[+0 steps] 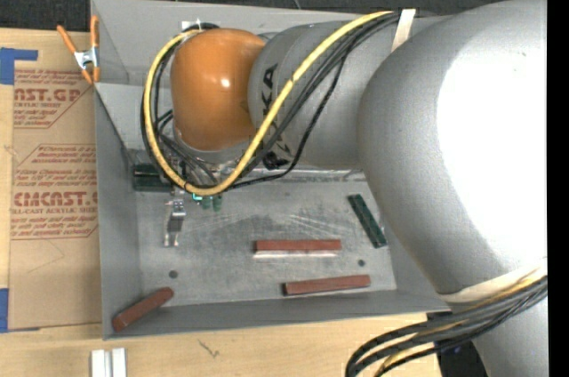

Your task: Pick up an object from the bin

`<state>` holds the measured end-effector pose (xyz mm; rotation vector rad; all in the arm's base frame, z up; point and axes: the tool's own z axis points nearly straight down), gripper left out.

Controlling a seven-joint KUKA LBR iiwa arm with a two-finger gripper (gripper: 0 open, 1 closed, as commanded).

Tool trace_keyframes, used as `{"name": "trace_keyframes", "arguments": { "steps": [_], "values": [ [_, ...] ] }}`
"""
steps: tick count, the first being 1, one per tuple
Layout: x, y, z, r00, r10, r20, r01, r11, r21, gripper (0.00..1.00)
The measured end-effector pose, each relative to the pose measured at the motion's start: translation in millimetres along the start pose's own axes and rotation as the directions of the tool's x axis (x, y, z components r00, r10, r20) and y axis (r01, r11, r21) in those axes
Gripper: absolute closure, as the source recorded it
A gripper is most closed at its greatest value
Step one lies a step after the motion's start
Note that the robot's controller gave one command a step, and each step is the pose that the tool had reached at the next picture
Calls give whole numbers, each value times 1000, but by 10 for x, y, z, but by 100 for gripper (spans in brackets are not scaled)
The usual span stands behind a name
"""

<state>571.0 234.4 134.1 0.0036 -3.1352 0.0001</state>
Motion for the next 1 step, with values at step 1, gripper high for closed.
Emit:
{"name": "trace_keyframes", "arguments": {
  "steps": [1],
  "values": [
    [-24,-8,-46,1000,2,7,-2,1000,-2,0]
  ]
}}
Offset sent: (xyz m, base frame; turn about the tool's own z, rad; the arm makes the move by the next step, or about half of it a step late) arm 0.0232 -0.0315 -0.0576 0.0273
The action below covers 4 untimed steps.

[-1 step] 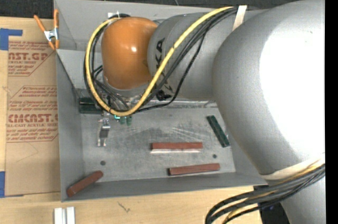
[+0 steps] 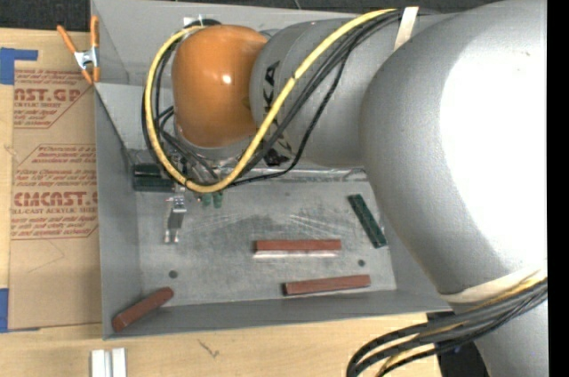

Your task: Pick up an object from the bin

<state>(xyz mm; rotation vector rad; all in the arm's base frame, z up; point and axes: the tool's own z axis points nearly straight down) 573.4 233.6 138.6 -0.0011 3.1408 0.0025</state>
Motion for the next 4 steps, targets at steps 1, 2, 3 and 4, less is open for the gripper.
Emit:
{"name": "trace_keyframes", "arguments": {
  "steps": [1,2,3,4],
  "values": [
    [-172,-217,464,1000,17,5,-17,1000,-2,0],
    [-241,-258,589,993,114,24,-114,993,-17,0],
    [-156,-256,644,954,298,9,-298,954,-6,100],
    [-156,-257,644,954,299,9,-299,954,-6,100]
  ]
}}
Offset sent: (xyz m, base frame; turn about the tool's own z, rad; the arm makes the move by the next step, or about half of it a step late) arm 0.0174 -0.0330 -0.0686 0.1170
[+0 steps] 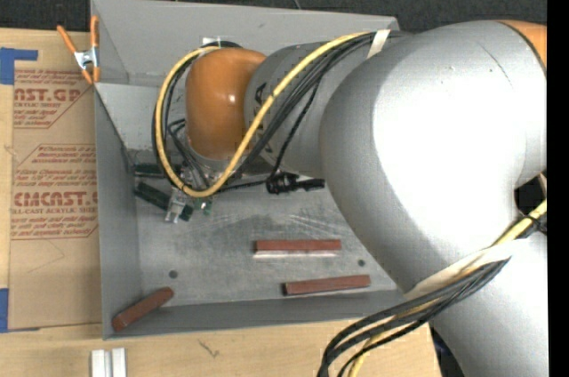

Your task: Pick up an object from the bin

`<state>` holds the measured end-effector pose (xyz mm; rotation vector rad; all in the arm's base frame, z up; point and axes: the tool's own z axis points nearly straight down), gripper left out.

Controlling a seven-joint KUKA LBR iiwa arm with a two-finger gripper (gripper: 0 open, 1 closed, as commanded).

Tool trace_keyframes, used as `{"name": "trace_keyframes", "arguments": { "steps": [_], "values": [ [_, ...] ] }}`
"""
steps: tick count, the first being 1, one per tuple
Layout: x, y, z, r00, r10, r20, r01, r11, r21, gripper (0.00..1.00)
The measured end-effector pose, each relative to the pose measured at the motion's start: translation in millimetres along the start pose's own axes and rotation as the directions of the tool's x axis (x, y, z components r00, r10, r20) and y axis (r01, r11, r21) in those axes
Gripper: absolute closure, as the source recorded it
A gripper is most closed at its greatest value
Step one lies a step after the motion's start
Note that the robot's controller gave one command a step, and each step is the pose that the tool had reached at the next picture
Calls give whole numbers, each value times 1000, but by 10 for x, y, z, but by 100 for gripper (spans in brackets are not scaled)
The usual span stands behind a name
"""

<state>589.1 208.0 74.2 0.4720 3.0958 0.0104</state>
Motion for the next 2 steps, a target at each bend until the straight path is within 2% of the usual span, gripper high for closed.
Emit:
{"name": "trace_keyframes", "arguments": {
  "steps": [1,2],
  "values": [
    [139,-52,-436,1000,-11,-16,11,1000,11,100],
    [74,12,-1357,999,-51,-9,51,999,5,100]
  ]
}}
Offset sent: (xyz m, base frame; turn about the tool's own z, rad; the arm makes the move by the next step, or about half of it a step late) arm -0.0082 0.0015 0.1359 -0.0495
